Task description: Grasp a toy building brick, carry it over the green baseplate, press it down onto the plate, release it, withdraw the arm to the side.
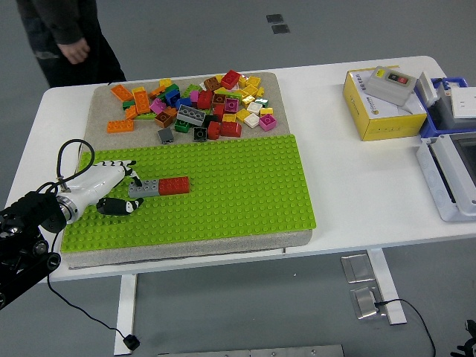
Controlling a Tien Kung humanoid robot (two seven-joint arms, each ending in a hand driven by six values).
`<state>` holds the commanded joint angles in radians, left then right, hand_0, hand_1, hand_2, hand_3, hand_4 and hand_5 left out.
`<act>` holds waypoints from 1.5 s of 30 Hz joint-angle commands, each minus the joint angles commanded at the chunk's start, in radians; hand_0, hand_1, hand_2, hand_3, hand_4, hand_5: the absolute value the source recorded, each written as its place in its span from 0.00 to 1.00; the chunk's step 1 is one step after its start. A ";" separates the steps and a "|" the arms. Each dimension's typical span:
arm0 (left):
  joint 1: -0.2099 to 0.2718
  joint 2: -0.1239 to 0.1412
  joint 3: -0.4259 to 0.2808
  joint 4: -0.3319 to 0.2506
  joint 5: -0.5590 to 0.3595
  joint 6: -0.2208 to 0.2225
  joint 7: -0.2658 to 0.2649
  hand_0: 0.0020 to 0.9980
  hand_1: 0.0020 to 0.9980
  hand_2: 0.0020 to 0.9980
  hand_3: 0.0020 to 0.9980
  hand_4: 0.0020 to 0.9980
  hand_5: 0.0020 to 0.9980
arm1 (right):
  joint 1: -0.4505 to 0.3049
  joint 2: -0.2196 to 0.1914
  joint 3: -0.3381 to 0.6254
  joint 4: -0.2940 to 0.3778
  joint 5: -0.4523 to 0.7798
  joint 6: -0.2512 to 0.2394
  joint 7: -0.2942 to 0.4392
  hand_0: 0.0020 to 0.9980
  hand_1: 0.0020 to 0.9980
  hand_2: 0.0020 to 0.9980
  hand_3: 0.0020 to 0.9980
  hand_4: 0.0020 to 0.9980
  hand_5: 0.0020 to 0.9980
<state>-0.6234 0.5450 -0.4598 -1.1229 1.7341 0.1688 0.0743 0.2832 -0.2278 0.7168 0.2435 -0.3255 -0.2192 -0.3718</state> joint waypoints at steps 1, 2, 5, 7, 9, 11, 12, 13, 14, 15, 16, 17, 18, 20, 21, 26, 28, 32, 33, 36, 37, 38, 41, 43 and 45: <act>0.001 -0.001 -0.001 0.001 0.000 0.001 -0.001 1.00 1.00 1.00 0.67 0.66 0.42 | 0.000 0.000 0.000 0.000 0.000 0.000 0.000 0.65 0.60 0.66 0.75 0.60 1.00; 0.002 -0.002 -0.001 0.002 0.000 0.002 -0.001 1.00 1.00 1.00 0.67 0.66 0.42 | 0.000 0.000 0.000 0.000 0.001 0.000 0.000 0.65 0.60 0.66 0.75 0.60 1.00; 0.002 0.000 -0.004 -0.001 0.004 0.004 -0.002 1.00 1.00 1.00 0.67 0.66 0.42 | 0.000 0.000 -0.001 0.001 0.001 0.000 0.000 0.65 0.60 0.66 0.75 0.60 1.00; 0.001 0.006 -0.007 -0.010 0.007 0.003 -0.001 1.00 1.00 1.00 0.67 0.66 0.42 | -0.001 -0.001 0.001 0.001 -0.001 -0.001 -0.001 0.65 0.60 0.66 0.75 0.60 1.00; -0.001 0.015 -0.011 -0.023 0.011 0.000 0.002 1.00 1.00 1.00 0.67 0.66 0.42 | -0.002 -0.002 0.002 0.001 -0.004 -0.001 -0.003 0.65 0.60 0.66 0.75 0.60 1.00; -0.003 0.030 -0.013 -0.045 0.010 -0.007 0.007 1.00 1.00 1.00 0.67 0.66 0.42 | -0.004 -0.003 0.004 0.001 -0.005 -0.002 -0.004 0.65 0.60 0.66 0.75 0.60 1.00; -0.004 0.035 -0.013 -0.052 0.007 -0.011 0.007 1.00 1.00 1.00 0.67 0.66 0.42 | -0.005 -0.003 0.005 0.002 -0.005 -0.002 -0.004 0.65 0.60 0.66 0.75 0.60 1.00; -0.006 0.043 -0.014 -0.063 0.000 -0.017 0.007 1.00 1.00 1.00 0.67 0.66 0.42 | -0.006 -0.004 0.007 0.002 -0.007 -0.002 -0.005 0.65 0.60 0.66 0.75 0.60 1.00; -0.006 0.049 -0.015 -0.072 -0.007 -0.022 0.007 1.00 1.00 1.00 0.67 0.66 0.42 | -0.007 -0.004 0.010 0.002 -0.010 -0.003 -0.006 0.65 0.60 0.66 0.75 0.60 1.00; -0.004 0.055 -0.019 -0.080 -0.013 -0.026 0.006 1.00 1.00 1.00 0.67 0.66 0.42 | -0.008 -0.004 0.013 0.002 -0.013 -0.003 -0.008 0.65 0.60 0.66 0.75 0.60 1.00; -0.001 0.062 -0.026 -0.090 -0.020 -0.030 0.006 1.00 1.00 1.00 0.67 0.66 0.42 | -0.009 -0.004 0.017 0.002 -0.019 -0.003 -0.009 0.65 0.60 0.66 0.75 0.60 1.00; 0.002 0.067 -0.032 -0.097 -0.025 -0.032 0.006 1.00 1.00 1.00 0.67 0.66 0.42 | -0.010 -0.004 0.020 0.002 -0.023 -0.003 -0.011 0.65 0.60 0.66 0.75 0.60 1.00; 0.008 0.072 -0.041 -0.105 -0.029 -0.034 0.006 1.00 1.00 1.00 0.67 0.66 0.42 | -0.011 -0.004 0.024 0.002 -0.026 -0.003 -0.012 0.65 0.60 0.66 0.75 0.60 1.00; 0.019 0.080 -0.057 -0.118 -0.038 -0.037 0.006 1.00 1.00 1.00 0.67 0.66 0.42 | -0.013 -0.002 0.028 0.002 -0.031 -0.004 -0.014 0.65 0.60 0.66 0.75 0.60 1.00; 0.027 0.085 -0.069 -0.124 -0.044 -0.037 0.005 1.00 1.00 1.00 0.67 0.66 0.42 | -0.014 -0.001 0.030 0.002 -0.033 -0.004 -0.014 0.65 0.60 0.66 0.75 0.60 1.00; 0.076 0.083 -0.129 -0.107 -0.060 -0.028 -0.013 1.00 1.00 1.00 0.67 0.66 0.42 | -0.019 0.004 0.015 0.003 -0.020 -0.013 -0.012 0.65 0.61 0.66 0.75 0.60 1.00; 0.096 0.081 -0.160 -0.101 -0.057 -0.023 -0.019 1.00 1.00 1.00 0.67 0.66 0.42 | -0.021 0.005 0.007 0.003 -0.012 -0.015 -0.009 0.65 0.61 0.66 0.75 0.60 1.00; 0.129 0.080 -0.226 -0.097 -0.048 -0.008 -0.044 1.00 1.00 1.00 0.67 0.66 0.41 | -0.024 0.005 -0.005 0.003 0.003 -0.018 -0.006 0.65 0.60 0.66 0.75 0.60 1.00; 0.141 0.079 -0.245 -0.096 -0.049 -0.007 -0.048 1.00 1.00 1.00 0.67 0.66 0.41 | -0.025 0.005 -0.007 0.003 0.005 -0.018 -0.005 0.65 0.60 0.66 0.75 0.60 1.00; 0.174 0.073 -0.309 -0.095 -0.057 -0.008 -0.060 1.00 0.98 0.99 0.77 0.66 0.41 | -0.026 0.004 -0.009 0.003 0.012 -0.017 0.000 0.65 0.61 0.66 0.75 0.60 1.00; 0.192 0.068 -0.337 -0.097 -0.065 -0.008 -0.071 1.00 0.98 0.99 0.77 0.66 0.41 | -0.027 0.003 -0.009 0.002 0.014 -0.016 0.002 0.65 0.61 0.66 0.75 0.60 1.00; 0.208 0.062 -0.360 -0.099 -0.076 -0.007 -0.085 1.00 0.98 0.99 0.77 0.66 0.41 | -0.027 0.002 -0.009 0.002 0.014 -0.015 0.003 0.65 0.61 0.66 0.75 0.60 1.00; 0.260 0.033 -0.448 -0.108 -0.117 0.003 -0.137 0.99 0.91 0.91 0.80 0.65 0.40 | -0.027 0.001 -0.006 0.001 0.010 -0.013 0.005 0.65 0.61 0.66 0.75 0.60 1.00; 0.294 0.003 -0.511 -0.113 -0.151 0.016 -0.181 0.99 0.91 0.91 0.80 0.65 0.40 | -0.026 0.002 -0.005 0.000 0.008 -0.013 0.007 0.65 0.61 0.66 0.75 0.60 1.00; 0.327 -0.031 -0.572 -0.120 -0.192 0.034 -0.225 0.99 0.91 0.91 0.80 0.65 0.40 | -0.026 0.003 -0.007 0.000 0.007 -0.015 0.009 0.65 0.61 0.66 0.75 0.60 1.00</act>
<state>-0.2963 0.5138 -1.0314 -1.2431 1.5423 0.2026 -0.1507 0.2576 -0.2248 0.7099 0.2437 -0.3188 -0.2342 -0.3627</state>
